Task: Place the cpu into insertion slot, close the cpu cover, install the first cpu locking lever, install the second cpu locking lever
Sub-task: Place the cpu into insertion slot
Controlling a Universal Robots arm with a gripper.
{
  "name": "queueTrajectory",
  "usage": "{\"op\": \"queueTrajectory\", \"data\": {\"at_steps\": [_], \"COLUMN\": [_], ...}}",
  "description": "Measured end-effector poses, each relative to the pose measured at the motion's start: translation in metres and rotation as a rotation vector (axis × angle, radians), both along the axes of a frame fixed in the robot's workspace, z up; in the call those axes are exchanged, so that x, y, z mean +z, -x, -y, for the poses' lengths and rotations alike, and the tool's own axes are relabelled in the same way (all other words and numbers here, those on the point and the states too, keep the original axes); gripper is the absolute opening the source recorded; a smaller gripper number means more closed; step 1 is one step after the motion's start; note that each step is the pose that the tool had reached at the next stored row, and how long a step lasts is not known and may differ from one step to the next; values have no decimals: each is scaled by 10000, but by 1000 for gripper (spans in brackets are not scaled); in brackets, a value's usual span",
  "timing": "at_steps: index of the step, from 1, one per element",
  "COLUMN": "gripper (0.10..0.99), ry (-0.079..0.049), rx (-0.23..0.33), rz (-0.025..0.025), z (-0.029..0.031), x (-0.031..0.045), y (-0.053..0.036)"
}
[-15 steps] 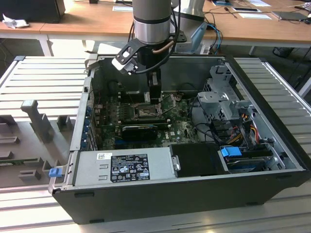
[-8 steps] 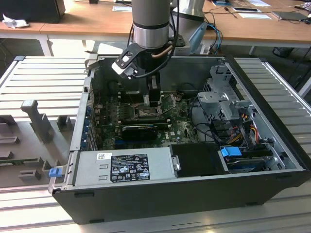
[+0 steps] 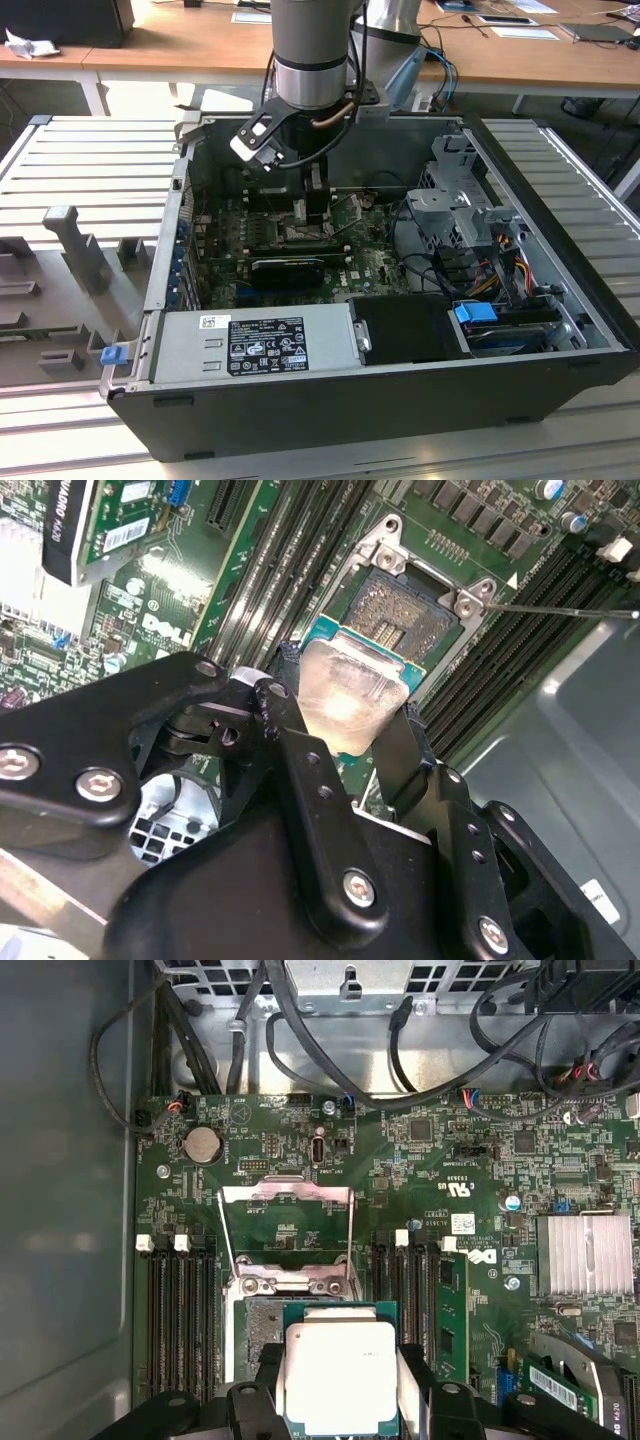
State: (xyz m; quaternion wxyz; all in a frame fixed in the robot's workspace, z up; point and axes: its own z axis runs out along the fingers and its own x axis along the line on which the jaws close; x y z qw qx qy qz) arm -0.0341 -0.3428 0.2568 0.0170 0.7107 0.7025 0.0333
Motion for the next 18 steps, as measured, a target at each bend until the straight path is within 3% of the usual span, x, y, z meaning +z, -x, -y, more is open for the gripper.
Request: {"op": "queueTrajectory", "data": {"at_steps": [6, 10, 18], "gripper": [533, 533, 533], "ry": [-1, -7, -8], "rx": [19, 167, 239], "rz": [1, 2, 2], "z": [-101, -113, -212], "x": [-66, -121, -303], "y": [10, 47, 101]}}
